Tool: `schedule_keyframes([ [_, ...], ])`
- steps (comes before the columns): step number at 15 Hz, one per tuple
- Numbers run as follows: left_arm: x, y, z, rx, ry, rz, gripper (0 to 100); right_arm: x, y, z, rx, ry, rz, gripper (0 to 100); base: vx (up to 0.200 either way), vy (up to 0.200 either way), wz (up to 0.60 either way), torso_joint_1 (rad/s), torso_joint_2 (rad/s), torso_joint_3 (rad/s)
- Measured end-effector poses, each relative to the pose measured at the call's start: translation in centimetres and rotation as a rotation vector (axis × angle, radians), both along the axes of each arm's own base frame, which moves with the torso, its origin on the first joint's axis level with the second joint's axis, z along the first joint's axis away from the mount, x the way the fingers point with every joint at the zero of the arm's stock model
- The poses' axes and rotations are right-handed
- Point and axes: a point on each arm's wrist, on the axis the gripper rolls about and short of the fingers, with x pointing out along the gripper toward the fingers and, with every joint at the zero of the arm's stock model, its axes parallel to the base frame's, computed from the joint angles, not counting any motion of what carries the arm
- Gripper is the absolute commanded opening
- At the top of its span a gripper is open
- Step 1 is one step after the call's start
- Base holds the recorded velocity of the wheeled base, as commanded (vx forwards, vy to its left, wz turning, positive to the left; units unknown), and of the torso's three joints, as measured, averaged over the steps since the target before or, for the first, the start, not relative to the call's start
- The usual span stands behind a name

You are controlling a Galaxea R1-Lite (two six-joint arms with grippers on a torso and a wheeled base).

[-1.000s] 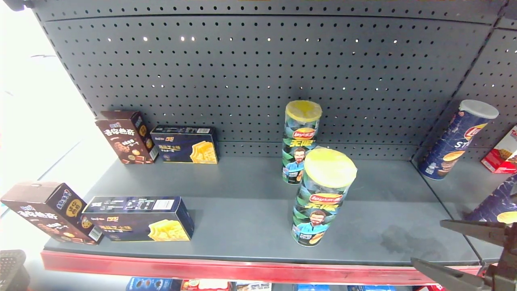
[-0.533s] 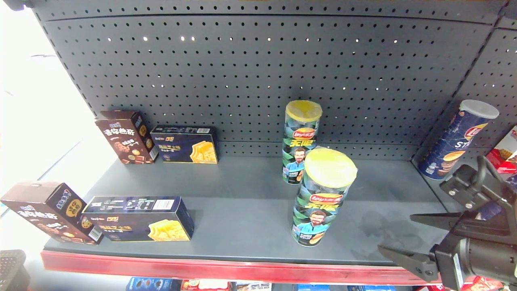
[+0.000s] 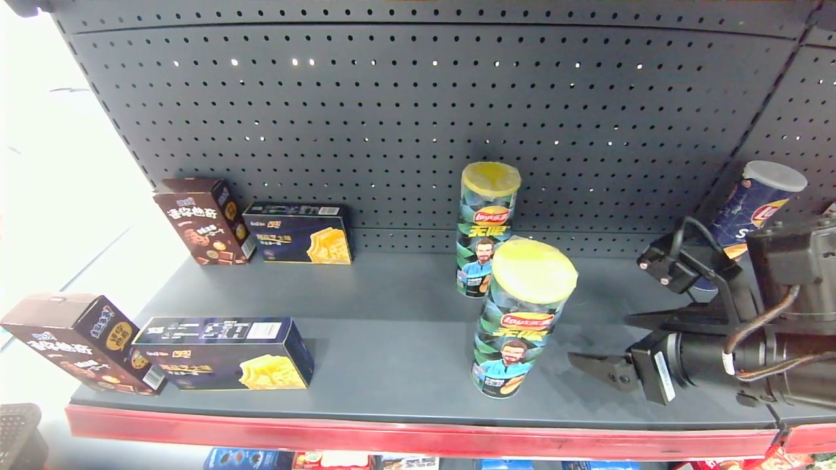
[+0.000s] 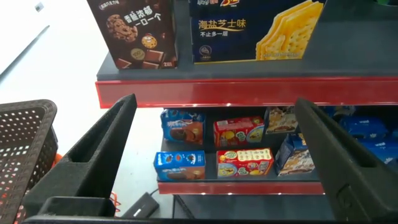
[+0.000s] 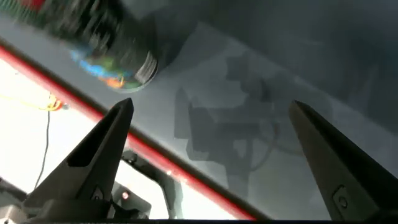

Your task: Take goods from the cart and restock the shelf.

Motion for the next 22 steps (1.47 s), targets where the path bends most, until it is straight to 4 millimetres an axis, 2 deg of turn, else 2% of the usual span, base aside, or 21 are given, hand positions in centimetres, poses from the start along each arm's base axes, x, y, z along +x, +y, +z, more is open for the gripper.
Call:
schedule_keyframes([
  [6,0.0,0.0,0.0,-0.004,0.001,0.002,100,2.5,1.5,0.2,-0.003,0.003,-0.003,100,0.000,0.000,0.00,0.000,0.00,0.000],
  [22,0.0,0.0,0.0,-0.004,0.001,0.002,100,3.0,2.2,-0.2,-0.013,0.016,0.013,100,0.000,0.000,0.00,0.000,0.00,0.000],
])
